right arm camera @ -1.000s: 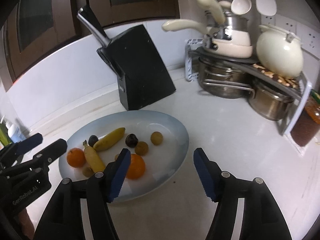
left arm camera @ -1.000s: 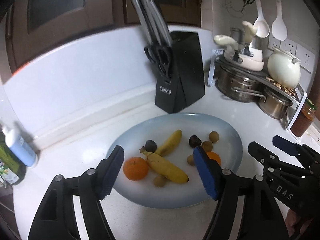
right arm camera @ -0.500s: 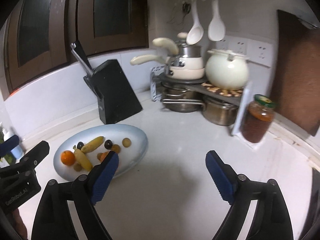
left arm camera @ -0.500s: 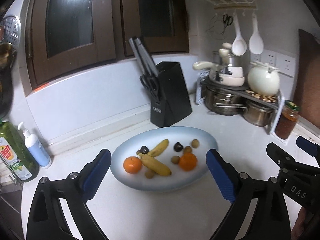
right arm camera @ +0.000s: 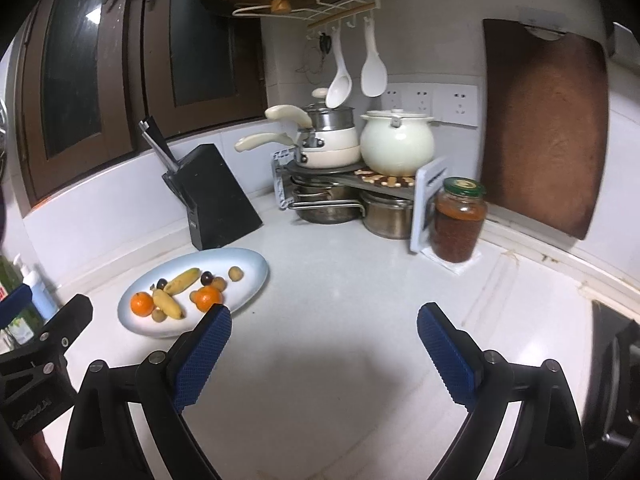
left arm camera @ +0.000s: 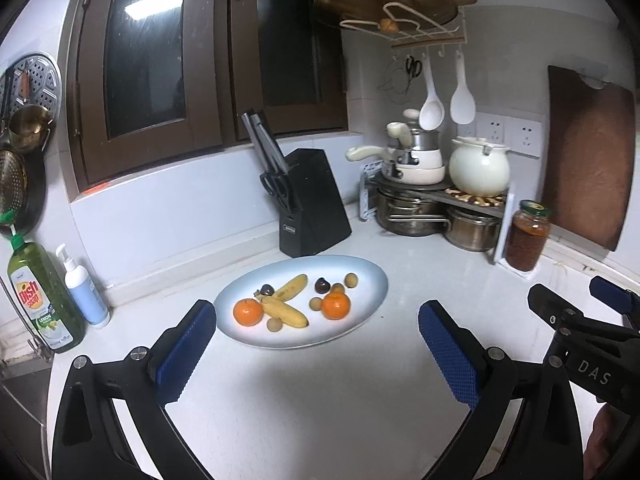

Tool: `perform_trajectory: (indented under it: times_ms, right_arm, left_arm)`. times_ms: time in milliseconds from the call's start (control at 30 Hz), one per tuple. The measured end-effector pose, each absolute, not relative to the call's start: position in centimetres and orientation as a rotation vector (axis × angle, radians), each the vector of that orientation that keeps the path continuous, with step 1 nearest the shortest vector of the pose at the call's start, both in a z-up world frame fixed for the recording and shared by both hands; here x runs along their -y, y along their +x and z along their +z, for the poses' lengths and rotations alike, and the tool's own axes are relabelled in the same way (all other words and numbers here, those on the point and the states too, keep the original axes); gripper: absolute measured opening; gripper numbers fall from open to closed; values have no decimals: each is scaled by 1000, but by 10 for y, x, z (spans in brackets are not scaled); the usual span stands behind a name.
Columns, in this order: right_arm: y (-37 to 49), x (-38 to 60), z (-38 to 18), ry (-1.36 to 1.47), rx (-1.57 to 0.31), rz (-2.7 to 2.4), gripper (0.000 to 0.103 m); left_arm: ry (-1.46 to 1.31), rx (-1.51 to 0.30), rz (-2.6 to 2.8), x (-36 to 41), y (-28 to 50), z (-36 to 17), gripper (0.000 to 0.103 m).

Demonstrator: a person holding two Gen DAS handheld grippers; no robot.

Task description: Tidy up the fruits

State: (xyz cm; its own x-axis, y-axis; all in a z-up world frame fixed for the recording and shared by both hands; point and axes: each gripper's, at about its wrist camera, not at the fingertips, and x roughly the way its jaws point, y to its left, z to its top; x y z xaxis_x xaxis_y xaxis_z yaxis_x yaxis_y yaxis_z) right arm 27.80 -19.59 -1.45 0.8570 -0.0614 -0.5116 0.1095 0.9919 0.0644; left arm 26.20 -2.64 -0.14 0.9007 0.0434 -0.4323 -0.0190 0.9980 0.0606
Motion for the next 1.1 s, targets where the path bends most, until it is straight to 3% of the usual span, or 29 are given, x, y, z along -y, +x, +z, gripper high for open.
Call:
perform_trajectory:
  times_ms: [833, 933, 1100]
  right_arm:
    - [110, 137, 14, 110, -435, -321, 95]
    - [88, 132, 17, 105, -423, -335, 103]
    - [56, 127, 24, 101, -392, -354, 103]
  left_arm:
    - [125, -362, -153, -22, 139, 21, 103]
    - [127, -360, -171, -25, 122, 24, 103]
    - [124, -344, -185, -29, 97, 28, 103]
